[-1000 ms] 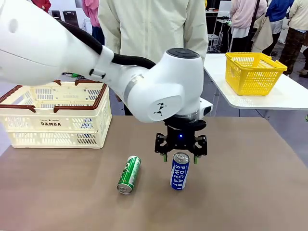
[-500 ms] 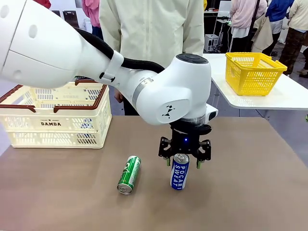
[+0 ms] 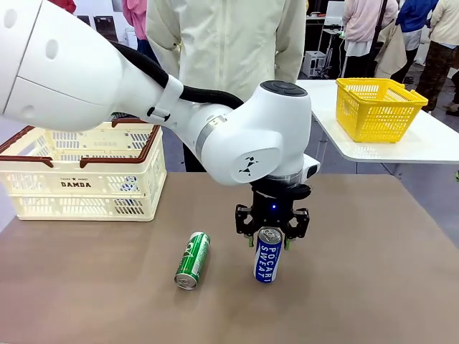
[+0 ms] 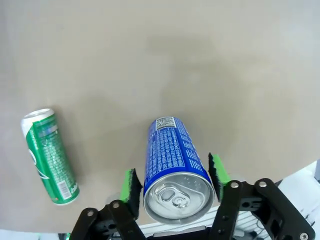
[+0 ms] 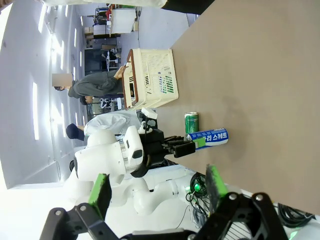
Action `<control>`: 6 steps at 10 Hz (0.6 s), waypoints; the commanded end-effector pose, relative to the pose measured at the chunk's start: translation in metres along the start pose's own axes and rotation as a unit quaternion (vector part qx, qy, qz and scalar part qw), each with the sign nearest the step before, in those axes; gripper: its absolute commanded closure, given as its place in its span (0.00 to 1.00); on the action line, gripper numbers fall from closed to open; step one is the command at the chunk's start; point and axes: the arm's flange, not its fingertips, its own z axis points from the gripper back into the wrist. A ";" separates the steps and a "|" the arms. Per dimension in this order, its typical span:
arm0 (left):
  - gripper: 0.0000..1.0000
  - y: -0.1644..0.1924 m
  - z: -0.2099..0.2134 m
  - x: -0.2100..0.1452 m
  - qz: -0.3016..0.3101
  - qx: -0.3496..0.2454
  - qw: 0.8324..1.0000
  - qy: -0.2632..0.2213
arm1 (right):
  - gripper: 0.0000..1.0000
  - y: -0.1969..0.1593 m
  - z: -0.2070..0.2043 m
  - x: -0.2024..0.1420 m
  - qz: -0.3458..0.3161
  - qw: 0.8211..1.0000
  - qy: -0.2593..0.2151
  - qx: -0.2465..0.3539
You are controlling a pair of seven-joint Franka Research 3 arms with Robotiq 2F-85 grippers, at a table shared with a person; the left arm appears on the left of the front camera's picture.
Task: Place the drinks into the Shopping basket.
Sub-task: Pick up one drink and place it into the Shopping basket.
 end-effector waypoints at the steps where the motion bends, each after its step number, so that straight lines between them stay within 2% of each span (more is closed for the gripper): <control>1: 1.00 -0.006 -0.006 -0.003 0.016 0.017 1.000 -0.016 | 0.00 0.005 0.000 0.001 -0.009 1.000 -0.003 0.012; 6: 1.00 -0.001 0.000 -0.003 0.022 0.010 1.000 -0.015 | 0.00 0.005 0.000 0.001 -0.009 1.000 -0.003 0.012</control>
